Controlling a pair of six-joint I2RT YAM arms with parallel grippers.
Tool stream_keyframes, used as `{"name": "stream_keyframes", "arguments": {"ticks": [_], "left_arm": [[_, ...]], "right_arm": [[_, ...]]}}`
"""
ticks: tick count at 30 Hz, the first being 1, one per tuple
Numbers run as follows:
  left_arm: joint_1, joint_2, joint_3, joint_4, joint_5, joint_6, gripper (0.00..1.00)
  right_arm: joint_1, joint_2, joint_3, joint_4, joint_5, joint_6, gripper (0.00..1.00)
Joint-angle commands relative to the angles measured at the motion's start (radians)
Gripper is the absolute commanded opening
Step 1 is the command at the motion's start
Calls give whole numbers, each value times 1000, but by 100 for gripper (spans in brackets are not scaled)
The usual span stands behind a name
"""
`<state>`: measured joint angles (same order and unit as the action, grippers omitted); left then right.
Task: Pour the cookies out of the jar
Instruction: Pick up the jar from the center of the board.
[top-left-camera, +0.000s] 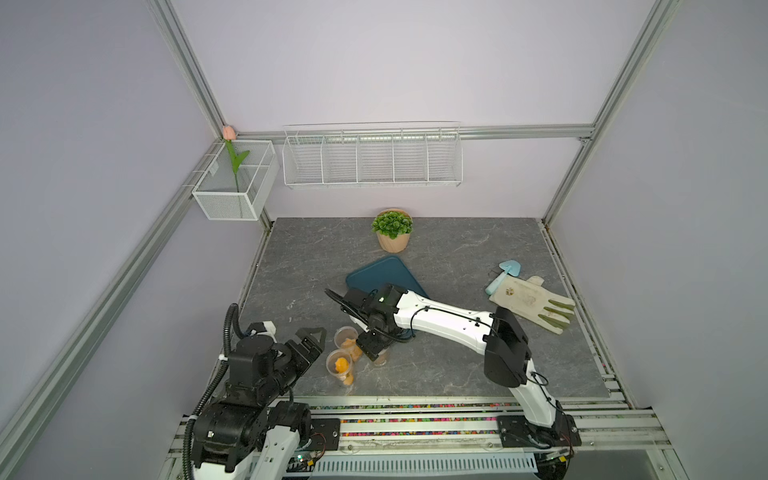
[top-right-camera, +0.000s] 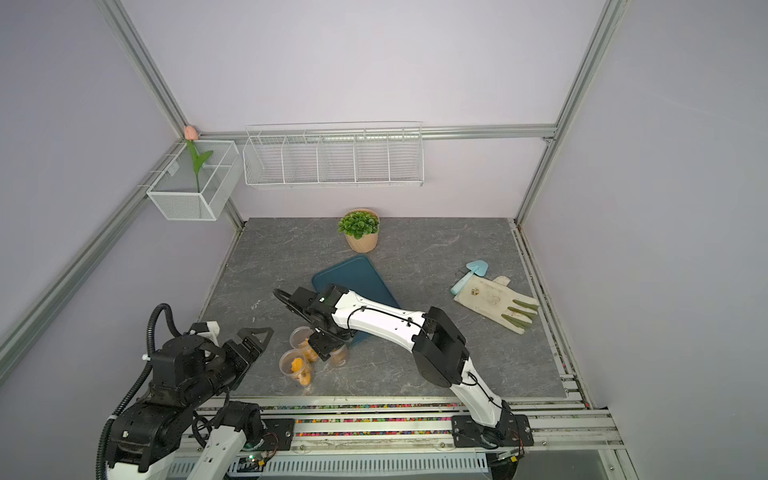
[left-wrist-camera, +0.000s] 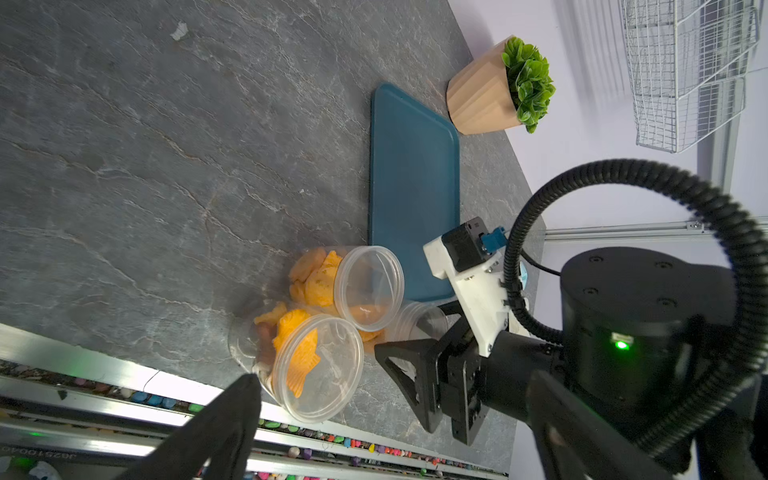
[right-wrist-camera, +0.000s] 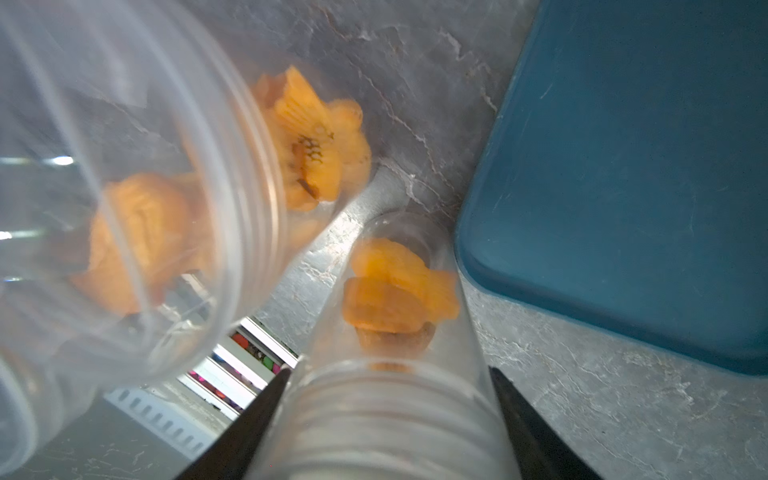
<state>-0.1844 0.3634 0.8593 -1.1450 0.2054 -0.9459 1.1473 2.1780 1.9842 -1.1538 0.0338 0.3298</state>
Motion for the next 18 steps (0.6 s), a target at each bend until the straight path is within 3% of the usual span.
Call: {"name": "stream_keyframes", "arguments": {"ticks": [1, 18], "left_arm": [[-4, -15, -10, -46, -21, -2, 99], [-4, -11, -26, -5, -16, -29, 99]], "right_arm": [[6, 0, 11, -32, 5, 11, 66], [5, -68, 14, -58, 31, 21, 61]]}}
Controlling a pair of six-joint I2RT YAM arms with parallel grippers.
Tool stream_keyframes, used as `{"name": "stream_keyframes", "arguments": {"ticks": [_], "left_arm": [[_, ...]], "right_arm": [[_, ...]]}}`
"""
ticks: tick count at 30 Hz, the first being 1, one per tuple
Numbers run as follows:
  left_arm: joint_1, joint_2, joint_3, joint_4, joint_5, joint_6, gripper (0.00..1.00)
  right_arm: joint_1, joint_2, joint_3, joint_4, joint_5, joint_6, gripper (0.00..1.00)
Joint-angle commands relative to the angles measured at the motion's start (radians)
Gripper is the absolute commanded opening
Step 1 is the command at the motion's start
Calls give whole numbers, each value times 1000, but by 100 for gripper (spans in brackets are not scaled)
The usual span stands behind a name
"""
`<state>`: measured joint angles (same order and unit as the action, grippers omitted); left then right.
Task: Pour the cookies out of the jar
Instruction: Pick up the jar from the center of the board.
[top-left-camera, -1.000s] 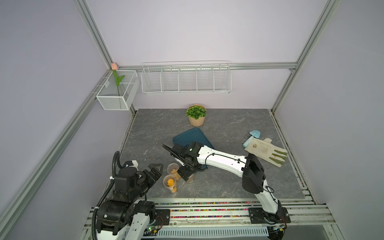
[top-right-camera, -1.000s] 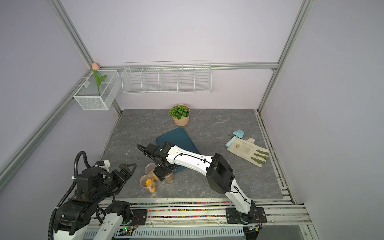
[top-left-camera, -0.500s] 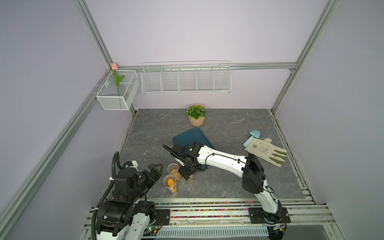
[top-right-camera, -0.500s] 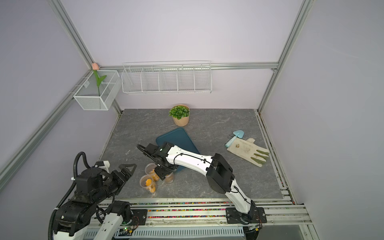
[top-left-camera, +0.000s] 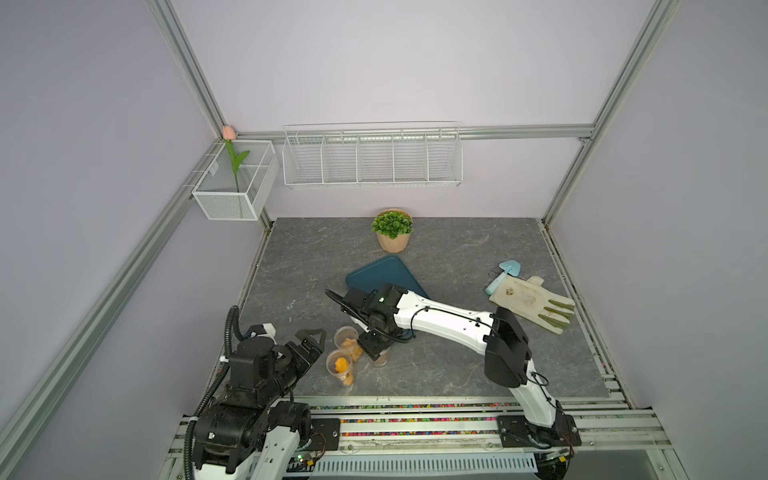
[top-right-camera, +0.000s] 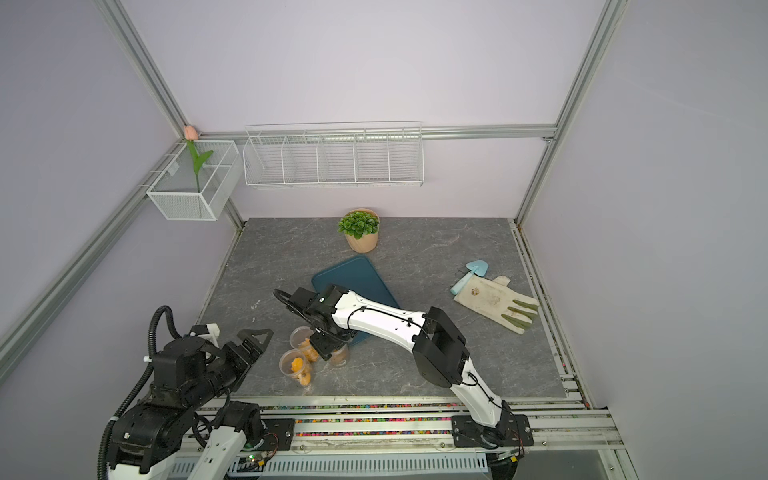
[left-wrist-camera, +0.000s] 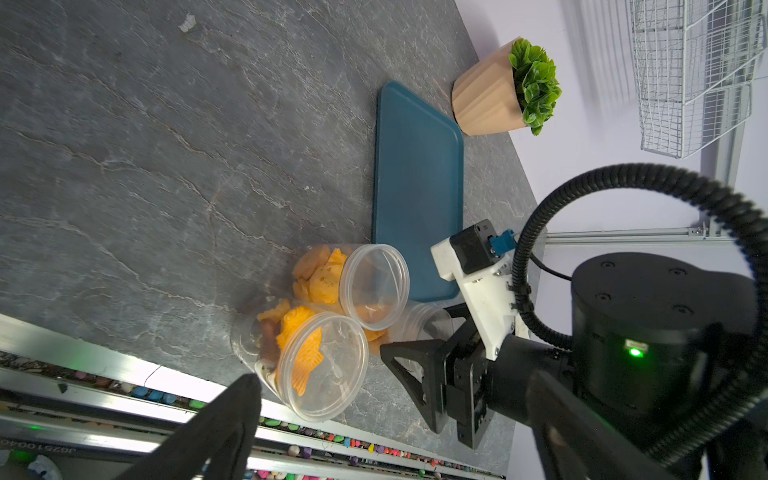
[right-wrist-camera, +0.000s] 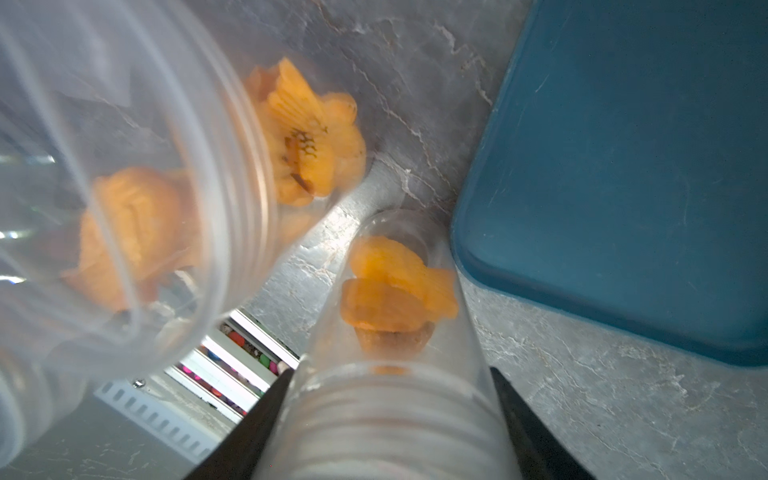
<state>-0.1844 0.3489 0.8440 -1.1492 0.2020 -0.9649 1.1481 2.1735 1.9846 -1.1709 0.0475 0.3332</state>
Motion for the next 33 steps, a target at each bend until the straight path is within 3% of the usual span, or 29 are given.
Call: {"name": "stream_keyframes", "arguments": {"ticks": [1, 13, 33], "left_arm": [[-4, 5, -10, 2, -12, -9, 99], [-4, 19, -14, 36, -9, -9, 99], [-4, 105, -5, 125, 53, 12, 99]], "right_arm": [[5, -69, 14, -42, 15, 17, 61], [-24, -169, 26, -78, -11, 37, 58], [-167, -390, -47, -86, -51, 49, 58]]}}
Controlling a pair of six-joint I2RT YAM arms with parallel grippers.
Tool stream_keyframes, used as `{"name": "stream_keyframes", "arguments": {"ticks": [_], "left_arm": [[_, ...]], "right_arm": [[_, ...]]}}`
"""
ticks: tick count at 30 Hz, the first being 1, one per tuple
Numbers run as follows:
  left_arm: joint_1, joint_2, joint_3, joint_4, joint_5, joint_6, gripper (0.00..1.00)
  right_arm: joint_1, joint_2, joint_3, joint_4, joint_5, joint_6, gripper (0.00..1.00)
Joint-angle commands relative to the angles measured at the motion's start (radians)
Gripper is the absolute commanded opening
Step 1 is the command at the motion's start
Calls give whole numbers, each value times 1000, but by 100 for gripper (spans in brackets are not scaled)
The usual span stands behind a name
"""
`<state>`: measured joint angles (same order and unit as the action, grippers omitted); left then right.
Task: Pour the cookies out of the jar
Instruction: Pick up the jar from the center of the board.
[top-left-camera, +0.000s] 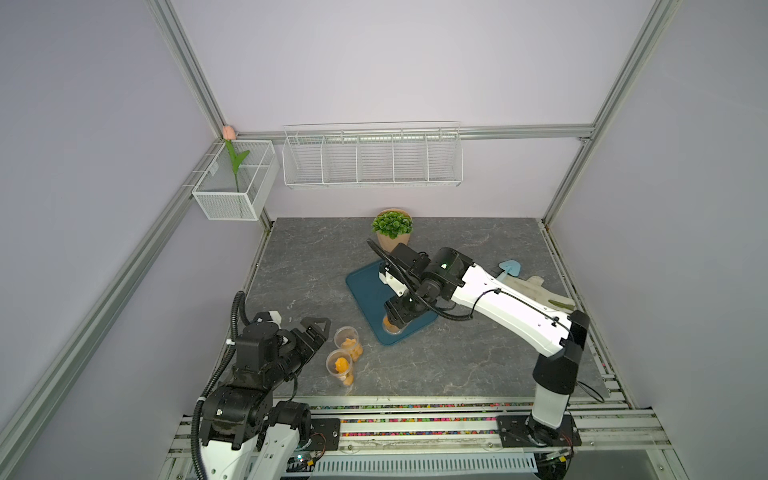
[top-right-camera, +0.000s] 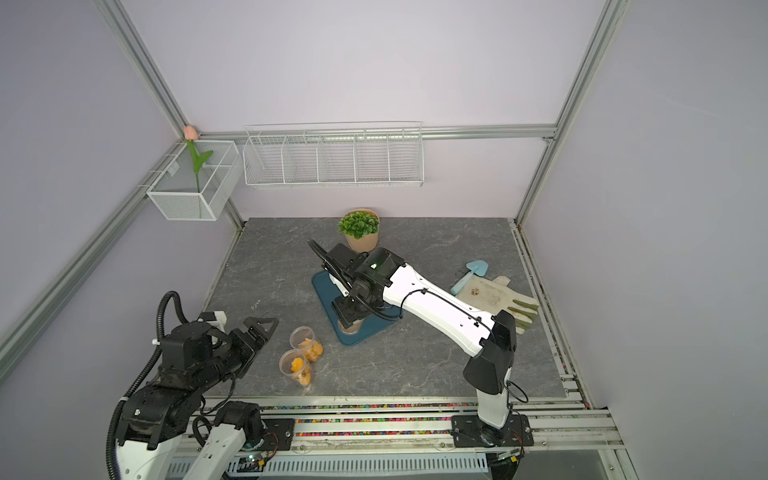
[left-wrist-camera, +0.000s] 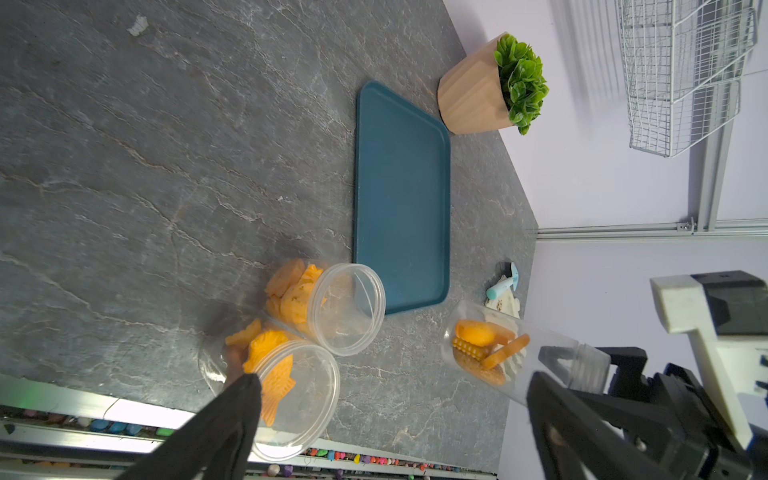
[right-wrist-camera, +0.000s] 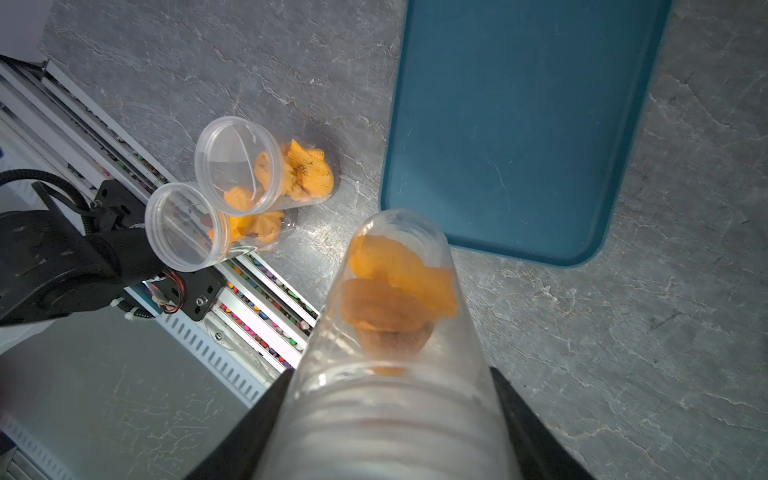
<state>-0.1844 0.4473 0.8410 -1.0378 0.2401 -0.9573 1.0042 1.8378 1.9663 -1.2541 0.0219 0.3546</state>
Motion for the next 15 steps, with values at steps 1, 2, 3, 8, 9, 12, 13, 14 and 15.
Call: {"name": "stream_keyframes", "arguments": {"ticks": [1, 2, 3, 8, 9, 12, 13, 14, 15], "left_arm": [[-4, 8, -1, 17, 17, 4, 99], [-4, 10, 1, 18, 20, 3, 99], [-5, 13, 3, 22, 24, 3, 99], [-4, 32, 12, 47, 50, 2, 99], [-4, 37, 14, 54, 58, 2, 99], [-4, 54, 22, 75, 80, 2, 99], [-4, 59, 25, 81, 88, 2, 99], [-4, 65, 29, 88, 95, 2, 99], [-4, 70, 33, 93, 102, 0, 99]], "right_arm": [[-31, -69, -38, 4, -35, 35, 58], [-41, -85, -51, 13, -48, 44, 58], [-52, -105, -65, 22, -63, 54, 58], [-110, -210, -145, 71, -116, 102, 58], [-125, -234, -162, 77, -126, 111, 58], [-173, -305, -209, 96, -157, 137, 58], [-188, -324, -221, 101, -167, 144, 58], [-207, -349, -234, 107, -179, 152, 58], [-227, -375, -248, 114, -189, 159, 58]]}}
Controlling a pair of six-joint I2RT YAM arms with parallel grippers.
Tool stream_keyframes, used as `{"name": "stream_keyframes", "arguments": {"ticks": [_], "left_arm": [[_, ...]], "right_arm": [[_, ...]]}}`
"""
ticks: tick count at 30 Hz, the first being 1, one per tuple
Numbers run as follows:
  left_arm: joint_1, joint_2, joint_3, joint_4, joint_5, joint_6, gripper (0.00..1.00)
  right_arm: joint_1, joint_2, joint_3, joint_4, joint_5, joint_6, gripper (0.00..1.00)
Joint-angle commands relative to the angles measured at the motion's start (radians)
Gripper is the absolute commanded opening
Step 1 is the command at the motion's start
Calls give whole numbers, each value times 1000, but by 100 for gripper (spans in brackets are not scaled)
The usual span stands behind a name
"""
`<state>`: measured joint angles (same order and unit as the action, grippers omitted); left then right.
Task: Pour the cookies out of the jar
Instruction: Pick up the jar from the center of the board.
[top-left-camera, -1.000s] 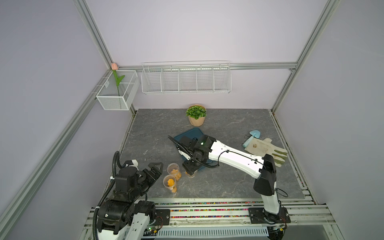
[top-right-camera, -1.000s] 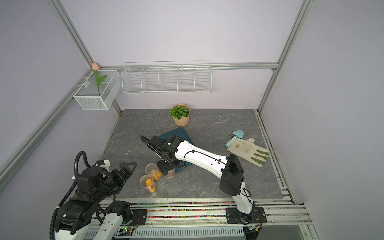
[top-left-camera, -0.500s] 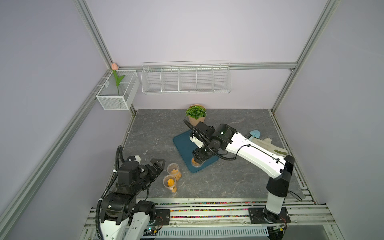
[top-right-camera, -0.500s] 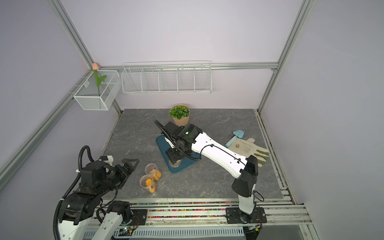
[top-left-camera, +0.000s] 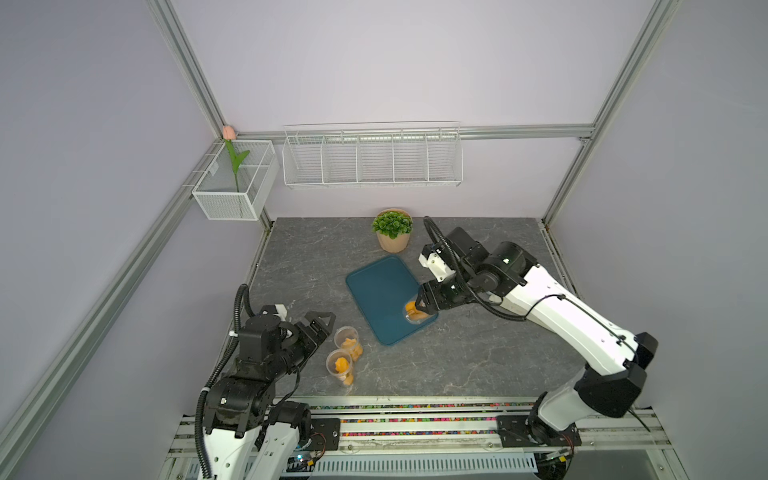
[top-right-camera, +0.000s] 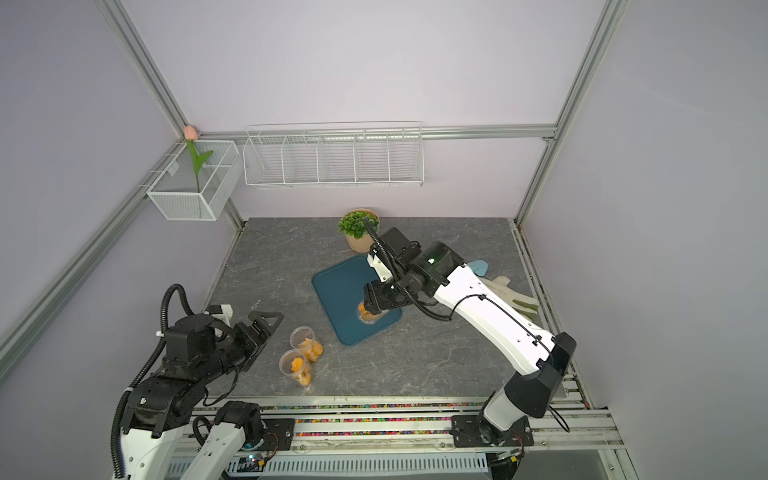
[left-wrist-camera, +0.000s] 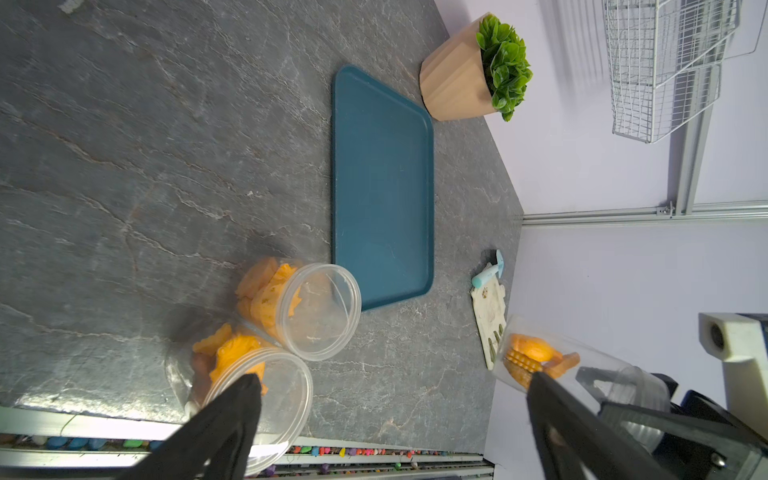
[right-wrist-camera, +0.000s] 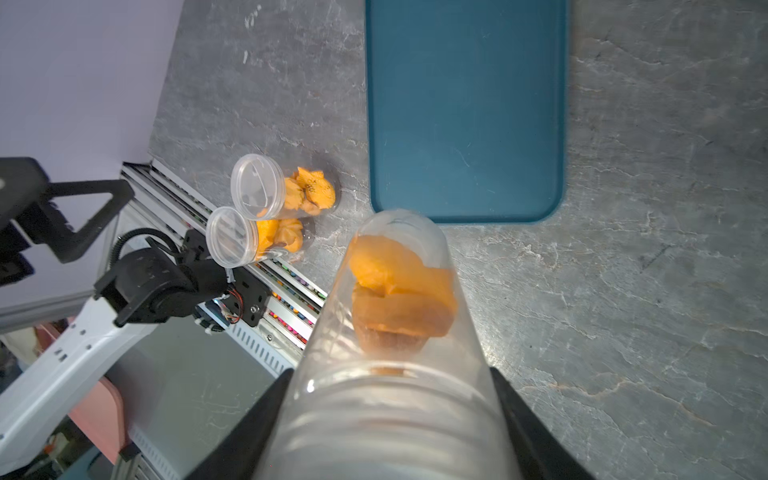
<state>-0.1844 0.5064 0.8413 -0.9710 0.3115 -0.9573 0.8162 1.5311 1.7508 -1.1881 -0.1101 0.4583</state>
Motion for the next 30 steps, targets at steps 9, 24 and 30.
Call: {"name": "stream_keyframes", "arguments": {"ticks": [9, 24, 30], "left_arm": [[-4, 46, 35, 131, 134, -76, 99], [-6, 190, 28, 736, 445, -413, 99], [-23, 290, -27, 1045, 564, -584, 99]], "right_arm": [[-188, -242, -122, 76, -150, 111, 58], [-378, -466, -399, 618, -556, 416, 57], [-379, -451, -449, 845, -686, 544, 57]]}}
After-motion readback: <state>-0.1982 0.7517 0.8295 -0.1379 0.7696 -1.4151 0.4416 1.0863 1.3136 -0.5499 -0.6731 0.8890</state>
